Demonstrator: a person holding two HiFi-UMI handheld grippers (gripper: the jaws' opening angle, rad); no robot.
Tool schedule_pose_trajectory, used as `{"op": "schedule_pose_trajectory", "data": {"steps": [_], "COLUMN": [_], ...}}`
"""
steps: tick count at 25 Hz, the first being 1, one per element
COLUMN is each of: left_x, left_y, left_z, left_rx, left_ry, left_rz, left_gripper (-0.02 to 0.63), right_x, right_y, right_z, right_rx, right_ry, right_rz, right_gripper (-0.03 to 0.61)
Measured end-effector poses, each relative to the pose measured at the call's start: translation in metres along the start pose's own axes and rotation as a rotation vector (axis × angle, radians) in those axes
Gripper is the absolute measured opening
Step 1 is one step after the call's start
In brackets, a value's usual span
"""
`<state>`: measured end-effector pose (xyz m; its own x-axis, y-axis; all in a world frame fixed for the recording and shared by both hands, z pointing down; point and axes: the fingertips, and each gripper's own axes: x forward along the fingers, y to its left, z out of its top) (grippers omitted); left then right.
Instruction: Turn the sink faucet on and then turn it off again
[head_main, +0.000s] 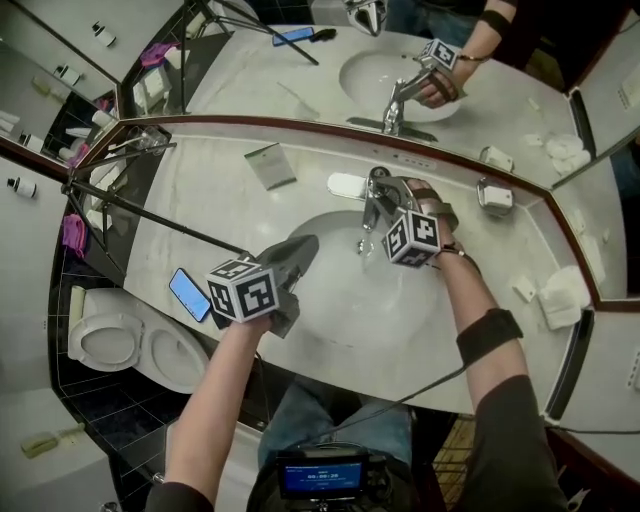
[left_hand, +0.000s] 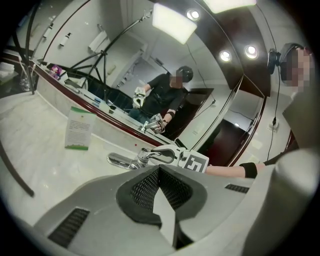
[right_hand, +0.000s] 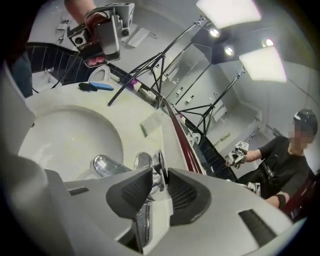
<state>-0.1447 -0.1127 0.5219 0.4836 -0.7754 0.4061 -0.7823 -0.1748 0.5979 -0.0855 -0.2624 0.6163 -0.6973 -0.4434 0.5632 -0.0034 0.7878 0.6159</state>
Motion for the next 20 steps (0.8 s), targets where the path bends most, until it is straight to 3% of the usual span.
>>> {"op": "schedule_pose_trajectory", "data": {"steps": [2,13,20], "left_x": [-0.001,-0.004,-0.009], "left_y": [0.003,0.017,0.026], "left_z": [-0.002,-0.015,-0.012], "left_rx": [-0.005,-0.051,-0.069], "left_ry": [0.0,-0.002,-0.015], "left_rz": [0.006,0.033,0.05], "left_gripper": [0.001,0.001,0.001], "right_x": [-0.001,-0.004,-0.009], "right_y": [-0.002,0.004,0.015], "right_z": [0.001,0.002,0.001], "right_rx": [-0.055,-0.19,-0.327], "right_ry": [-0.002,-0.025,-0.041], "right_rz": [-0.026,-0.057,-0.072], "right_gripper": [0.078,0.077,0.063]}}
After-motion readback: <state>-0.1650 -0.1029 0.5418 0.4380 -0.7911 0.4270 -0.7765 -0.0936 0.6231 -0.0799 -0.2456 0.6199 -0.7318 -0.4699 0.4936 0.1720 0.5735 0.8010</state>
